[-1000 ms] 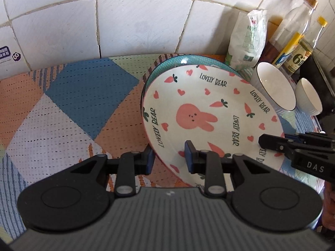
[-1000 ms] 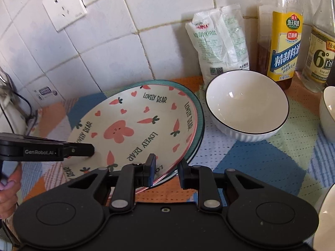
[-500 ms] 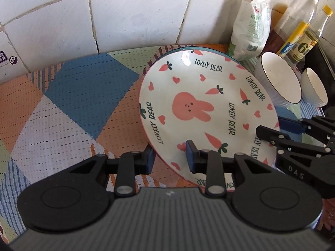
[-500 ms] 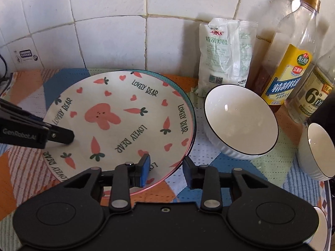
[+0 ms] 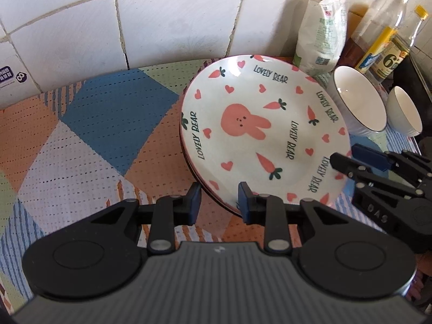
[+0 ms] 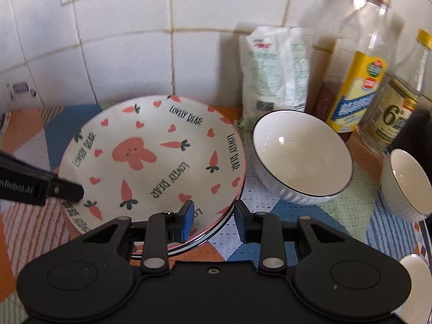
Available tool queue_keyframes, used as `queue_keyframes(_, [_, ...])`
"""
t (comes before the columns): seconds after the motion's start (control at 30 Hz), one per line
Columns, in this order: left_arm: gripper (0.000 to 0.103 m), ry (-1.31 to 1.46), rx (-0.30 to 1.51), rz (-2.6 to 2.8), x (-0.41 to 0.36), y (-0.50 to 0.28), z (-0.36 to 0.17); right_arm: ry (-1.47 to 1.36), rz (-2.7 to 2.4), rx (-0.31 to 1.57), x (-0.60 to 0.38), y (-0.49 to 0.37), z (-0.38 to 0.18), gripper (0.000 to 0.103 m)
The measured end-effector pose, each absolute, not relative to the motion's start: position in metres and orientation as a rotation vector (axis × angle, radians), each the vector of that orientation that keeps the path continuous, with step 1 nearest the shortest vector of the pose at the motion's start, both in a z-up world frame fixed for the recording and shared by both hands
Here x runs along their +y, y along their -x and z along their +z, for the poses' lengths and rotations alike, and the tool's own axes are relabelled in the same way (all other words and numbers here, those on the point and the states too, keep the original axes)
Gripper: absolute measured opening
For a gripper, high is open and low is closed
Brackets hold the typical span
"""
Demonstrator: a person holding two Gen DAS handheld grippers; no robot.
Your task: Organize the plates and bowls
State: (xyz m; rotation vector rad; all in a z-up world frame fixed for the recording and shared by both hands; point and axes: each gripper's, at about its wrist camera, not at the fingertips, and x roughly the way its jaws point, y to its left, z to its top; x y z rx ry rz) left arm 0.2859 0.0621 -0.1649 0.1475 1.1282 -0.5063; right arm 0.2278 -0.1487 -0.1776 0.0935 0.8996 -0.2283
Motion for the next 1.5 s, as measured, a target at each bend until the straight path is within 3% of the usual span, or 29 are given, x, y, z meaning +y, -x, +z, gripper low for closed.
queue_keyframes(0.27, [0.029, -0.179, 1.097, -0.546, 0.062, -0.257, -0.136, -0.198, -0.267, 0.816, -0.162, -0.187, -0.144, 0.038])
queue_keyframes(0.33, [0.030, -0.191, 1.091, -0.556, 0.060, -0.250, -0.128, -0.196, -0.287, 0.814, -0.164, -0.176, -0.137, 0.044])
queue_keyframes(0.5, [0.046, -0.216, 1.084, -0.566, 0.057, -0.228, -0.107, -0.180, -0.293, 0.787, -0.169, -0.146, -0.117, 0.051])
queue_keyframes(0.63, [0.061, -0.236, 1.074, -0.580, 0.054, -0.209, -0.091, -0.165, -0.299, 0.767, -0.170, -0.123, -0.104, 0.062])
queue_keyframes(0.87, [0.072, -0.252, 1.073, -0.625, 0.045, -0.180, -0.078, -0.136, -0.388, 0.758, -0.175, -0.088, -0.099, 0.085])
queue_keyframes(1.5, [0.077, -0.393, 1.105, -0.691, -0.026, -0.139, -0.099, -0.180, -0.452, 0.745, -0.210, -0.012, -0.125, 0.094])
